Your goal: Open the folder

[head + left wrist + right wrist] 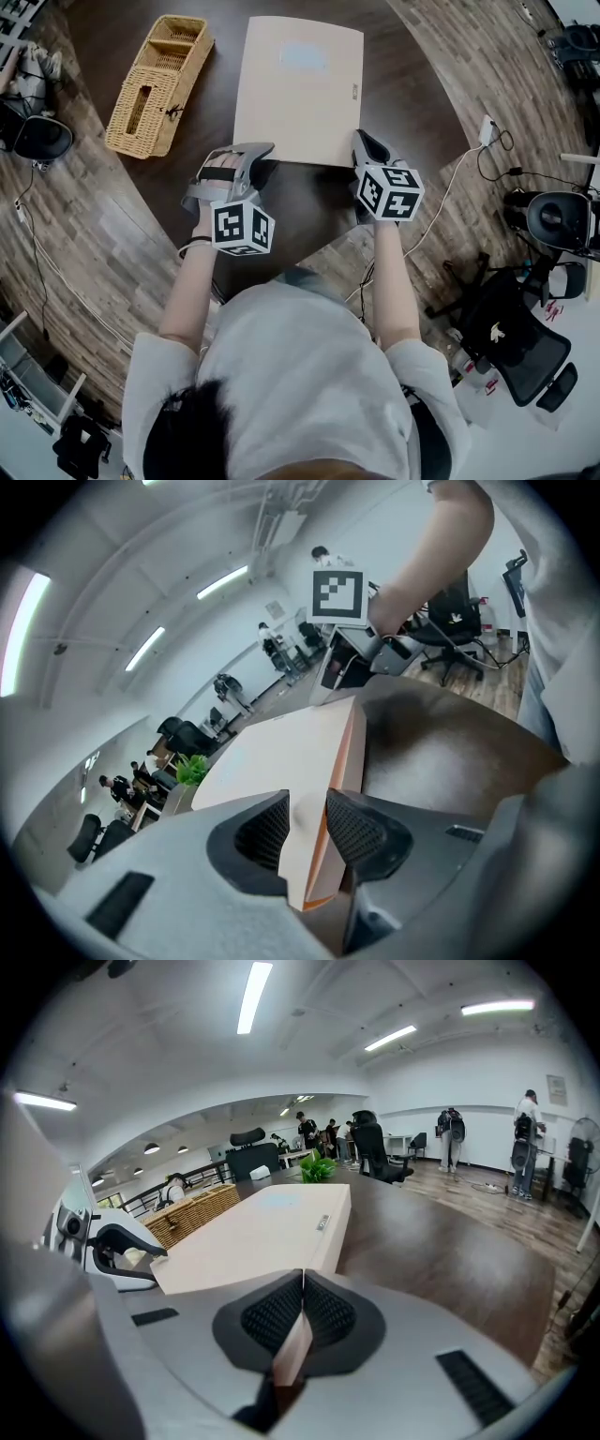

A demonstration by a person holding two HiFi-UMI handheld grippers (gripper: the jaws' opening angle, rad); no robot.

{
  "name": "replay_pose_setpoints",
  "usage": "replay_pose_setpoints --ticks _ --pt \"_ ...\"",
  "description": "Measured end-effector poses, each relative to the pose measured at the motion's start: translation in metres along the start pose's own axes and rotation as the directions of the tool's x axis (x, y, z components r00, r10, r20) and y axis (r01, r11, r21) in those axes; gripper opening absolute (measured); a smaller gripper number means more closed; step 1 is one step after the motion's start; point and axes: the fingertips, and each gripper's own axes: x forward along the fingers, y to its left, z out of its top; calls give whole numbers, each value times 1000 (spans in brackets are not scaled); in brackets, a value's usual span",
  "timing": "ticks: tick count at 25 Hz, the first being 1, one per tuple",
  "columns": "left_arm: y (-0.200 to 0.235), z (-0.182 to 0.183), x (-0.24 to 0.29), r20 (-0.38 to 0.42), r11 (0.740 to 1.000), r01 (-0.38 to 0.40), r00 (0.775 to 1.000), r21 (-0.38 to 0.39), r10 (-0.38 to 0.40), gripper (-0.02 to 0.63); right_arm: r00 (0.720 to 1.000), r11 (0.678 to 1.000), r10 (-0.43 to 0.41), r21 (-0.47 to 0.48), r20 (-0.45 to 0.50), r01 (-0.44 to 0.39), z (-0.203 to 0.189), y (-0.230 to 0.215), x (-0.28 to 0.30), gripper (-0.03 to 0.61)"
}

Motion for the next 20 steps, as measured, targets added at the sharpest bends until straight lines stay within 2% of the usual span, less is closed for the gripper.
replay_pose_setpoints --ticks 9,14,16,17,18,20 --pt "6 0 4 32 982 -35 999 -187 41 98 1000 1000 7 -7 -5 -7 0 2 3 12" --pt "15 8 -4 101 934 -67 989 -352 109 81 1000 1000 3 -30 -12 -3 1 1 2 12" --pt "23 8 -10 124 898 -84 981 -432 151 80 1000 1000 3 -30 -14 -3 1 2 2 12" --pt "30 8 -15 141 868 -95 973 -487 186 69 1000 1000 0 -31 -13 -1 1 2 2 12" --pt "40 7 -21 160 828 -104 961 -551 227 61 1000 999 -4 -33 -10 4 1 2 2 12" --pt "63 3 -35 179 728 -118 932 -675 316 35 1000 999 -14 -42 -6 14 2 1 2 12"
